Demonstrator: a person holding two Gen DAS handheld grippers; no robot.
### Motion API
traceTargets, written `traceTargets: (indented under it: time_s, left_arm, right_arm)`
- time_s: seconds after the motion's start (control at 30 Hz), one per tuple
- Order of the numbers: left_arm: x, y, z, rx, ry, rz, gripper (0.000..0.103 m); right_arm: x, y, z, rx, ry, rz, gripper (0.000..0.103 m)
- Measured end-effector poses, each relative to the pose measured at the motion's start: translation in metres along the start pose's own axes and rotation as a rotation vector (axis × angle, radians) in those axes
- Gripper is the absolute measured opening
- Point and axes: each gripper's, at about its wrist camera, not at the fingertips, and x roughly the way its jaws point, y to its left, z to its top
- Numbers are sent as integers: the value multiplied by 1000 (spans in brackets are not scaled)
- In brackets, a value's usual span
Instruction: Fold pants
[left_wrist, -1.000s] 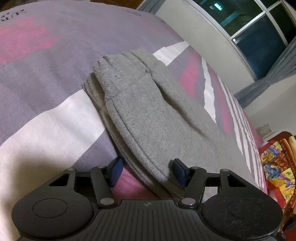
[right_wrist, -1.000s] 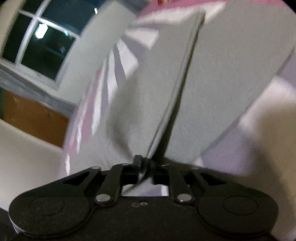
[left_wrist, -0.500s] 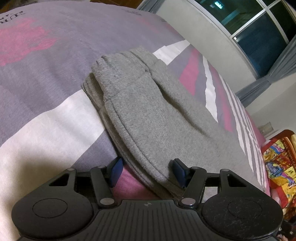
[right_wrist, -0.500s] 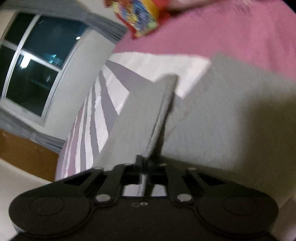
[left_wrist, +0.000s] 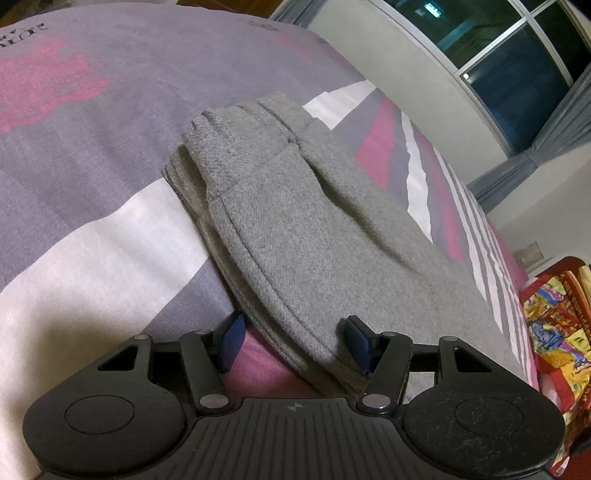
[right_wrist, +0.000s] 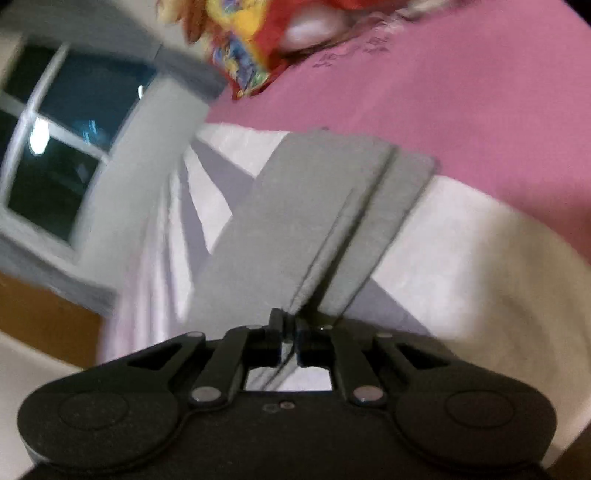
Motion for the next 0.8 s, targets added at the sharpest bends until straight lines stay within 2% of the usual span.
traceTargets:
  time_s: [0.03,0.1,0.13,0.27,0.3,0.33,0.4,0.5,0.57,0.6,0.63,0.67,0.7,0.8]
  left_arm:
    - [0,0,0,1,-2,1,60]
    - [0,0,-1,2,-5,3,60]
    - [0,-1,-1,2,-6,5,60]
    - [0,-2,-1,2,-3,8,60]
    - [0,-2,-1,2,-3,9,60]
    - [0,-3,-1,2,-4,9,60]
    - [1,-3,-1,4,-5,10,60]
    - [1,-3,-2,7,-7,8,60]
    - [1,-3,-3,10,-8,8,60]
    - [1,-3,-3,11,-9,8,60]
    - [1,-3,-3,11,-8,7,60]
    - [1,-3,-3,10,-6,6,60]
    - [0,-3,-3,9,-5,4,60]
    - [0,-1,-3,12,-7,-1,60]
  right_arm:
    - [-6,-3,2,23,-41,13,32]
    - [-5,-12,11,74,-62,12,33]
    - [0,-15,16,77,-54,-14,28]
    - [18,-12,34,30,-43,-85,19]
    - [15,-7,37,8,-39,-95,7]
    - [17,1,40,-34,-40,-104,5]
    - [9,17,46,-111,-64,-85,5]
    - [-16,37,43,-188,-156,9,5]
    - [-26,31,38,-182,-202,-1,4]
    - [-23,23,36,-170,-198,-37,4]
    - [-11,10,34,-151,-152,-112,4]
    - [4,-4,33,-118,-70,-191,4]
    - [11,-15,30,-92,-35,-196,4]
    - [3,-14,28,-101,-63,-170,4]
